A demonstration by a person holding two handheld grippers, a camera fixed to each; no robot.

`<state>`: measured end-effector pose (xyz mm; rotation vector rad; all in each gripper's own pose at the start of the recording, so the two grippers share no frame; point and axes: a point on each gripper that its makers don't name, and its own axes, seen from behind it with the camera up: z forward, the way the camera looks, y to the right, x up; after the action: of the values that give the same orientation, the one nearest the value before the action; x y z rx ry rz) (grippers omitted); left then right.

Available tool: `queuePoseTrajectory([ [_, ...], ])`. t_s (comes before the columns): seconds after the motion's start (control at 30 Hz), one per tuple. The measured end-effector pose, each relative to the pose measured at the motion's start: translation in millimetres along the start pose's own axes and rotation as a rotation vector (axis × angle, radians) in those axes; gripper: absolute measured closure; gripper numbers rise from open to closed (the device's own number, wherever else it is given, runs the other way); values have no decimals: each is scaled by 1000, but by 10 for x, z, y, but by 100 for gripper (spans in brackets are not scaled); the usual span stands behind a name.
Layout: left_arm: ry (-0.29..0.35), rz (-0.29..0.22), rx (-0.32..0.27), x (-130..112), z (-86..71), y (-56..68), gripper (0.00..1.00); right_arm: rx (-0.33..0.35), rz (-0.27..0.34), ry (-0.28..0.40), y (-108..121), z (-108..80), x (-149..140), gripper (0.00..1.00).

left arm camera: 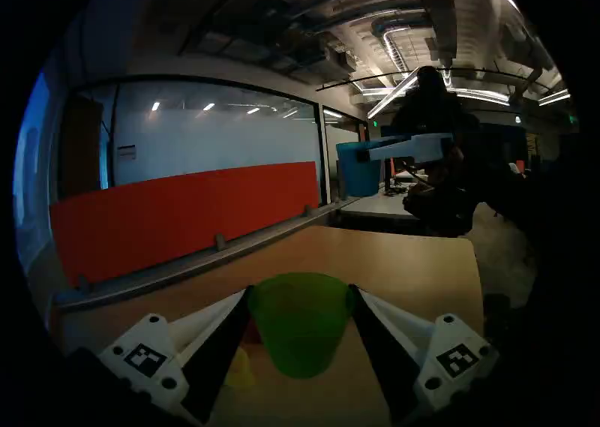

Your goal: Pour water

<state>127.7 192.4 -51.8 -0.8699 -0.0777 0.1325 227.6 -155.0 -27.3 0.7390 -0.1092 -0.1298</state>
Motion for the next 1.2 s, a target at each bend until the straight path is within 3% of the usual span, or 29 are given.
queuePoseTrajectory([
  [0.7,-78,1,-10,-225,72,-36,10,62,13,-97,-101,38,-508,8],
  [1.2,-122,4,-15,-383,107,-75,10,95,-24,-184,-144,46,-825,7],
])
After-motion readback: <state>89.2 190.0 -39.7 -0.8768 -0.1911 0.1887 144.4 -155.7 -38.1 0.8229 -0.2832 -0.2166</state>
